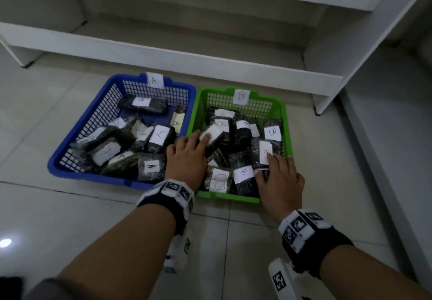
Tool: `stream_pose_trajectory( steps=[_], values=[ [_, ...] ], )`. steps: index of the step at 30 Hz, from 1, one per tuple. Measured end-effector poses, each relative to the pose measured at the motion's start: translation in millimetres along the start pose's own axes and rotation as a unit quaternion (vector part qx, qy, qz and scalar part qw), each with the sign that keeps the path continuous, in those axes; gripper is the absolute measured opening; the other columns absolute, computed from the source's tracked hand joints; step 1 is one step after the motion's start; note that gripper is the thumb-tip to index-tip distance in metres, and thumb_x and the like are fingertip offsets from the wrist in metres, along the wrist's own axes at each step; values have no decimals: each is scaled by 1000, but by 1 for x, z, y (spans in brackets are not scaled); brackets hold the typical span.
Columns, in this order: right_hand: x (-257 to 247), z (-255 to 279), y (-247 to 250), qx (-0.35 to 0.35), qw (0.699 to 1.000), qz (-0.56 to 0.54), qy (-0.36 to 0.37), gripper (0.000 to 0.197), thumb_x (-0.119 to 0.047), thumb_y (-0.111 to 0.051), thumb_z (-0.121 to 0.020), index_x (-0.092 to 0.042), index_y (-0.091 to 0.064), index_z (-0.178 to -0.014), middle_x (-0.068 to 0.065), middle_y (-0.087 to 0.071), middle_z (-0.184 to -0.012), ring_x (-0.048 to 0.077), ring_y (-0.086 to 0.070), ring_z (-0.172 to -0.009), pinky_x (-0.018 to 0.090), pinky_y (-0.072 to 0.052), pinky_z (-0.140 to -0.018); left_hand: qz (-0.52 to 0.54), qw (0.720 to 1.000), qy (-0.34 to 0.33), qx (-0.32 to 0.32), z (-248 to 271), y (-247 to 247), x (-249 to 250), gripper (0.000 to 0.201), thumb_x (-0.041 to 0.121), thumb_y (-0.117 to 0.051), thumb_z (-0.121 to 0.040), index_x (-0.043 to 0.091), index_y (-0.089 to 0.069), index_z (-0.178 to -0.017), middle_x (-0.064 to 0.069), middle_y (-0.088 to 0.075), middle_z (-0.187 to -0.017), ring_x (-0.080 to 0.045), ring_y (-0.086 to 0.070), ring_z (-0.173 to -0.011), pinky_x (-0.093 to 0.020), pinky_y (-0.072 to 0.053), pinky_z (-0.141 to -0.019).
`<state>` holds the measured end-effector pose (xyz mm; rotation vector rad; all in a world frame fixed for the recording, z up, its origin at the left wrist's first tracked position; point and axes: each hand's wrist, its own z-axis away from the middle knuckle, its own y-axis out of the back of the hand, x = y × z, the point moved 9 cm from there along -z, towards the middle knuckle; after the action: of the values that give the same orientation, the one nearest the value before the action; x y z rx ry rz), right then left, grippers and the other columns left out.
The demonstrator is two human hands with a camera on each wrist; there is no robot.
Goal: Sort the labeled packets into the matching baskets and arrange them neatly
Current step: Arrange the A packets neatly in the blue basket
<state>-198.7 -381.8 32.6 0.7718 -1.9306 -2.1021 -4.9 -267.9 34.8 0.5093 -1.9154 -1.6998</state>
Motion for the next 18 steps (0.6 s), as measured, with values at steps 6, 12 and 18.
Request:
stream_pose_trajectory(
  steps=[6, 12, 18],
  values=[
    [-4, 0, 11, -30, 999, -22, 10, 66, -52, -47, -90, -30, -19, -145, 1, -17, -152, 20, -19, -140, 49, -20, -107, 22, 999, -38, -31, -1, 5, -2, 51, 41, -28, -98, 29, -19, -146, -5, -16, -154, -28, -25, -135, -43, -25, -104],
    [-47, -13, 49, -34, 998, -7, 47, 55, -51, -45, -92, -33, -27, -140, -2, -33, -144, 18, -27, -134, 42, -23, -106, -44, 981, -188, -12, -46, 49, -27, 54, 47, -25, -91, 25, -37, -139, -13, -35, -145, -33, -44, -123, -47, -36, -95],
    [-134, -27, 65, -61, 991, 75, 89, 38, -47, -44, -94, -31, -47, -129, -5, -55, -127, 18, -44, -122, 38, -31, -101, -73, 958, -221, -170, -127, 88, -109, 34, 38, -42, -96, 20, -51, -123, -7, -53, -128, -26, -53, -114, -38, -43, -95]
  ],
)
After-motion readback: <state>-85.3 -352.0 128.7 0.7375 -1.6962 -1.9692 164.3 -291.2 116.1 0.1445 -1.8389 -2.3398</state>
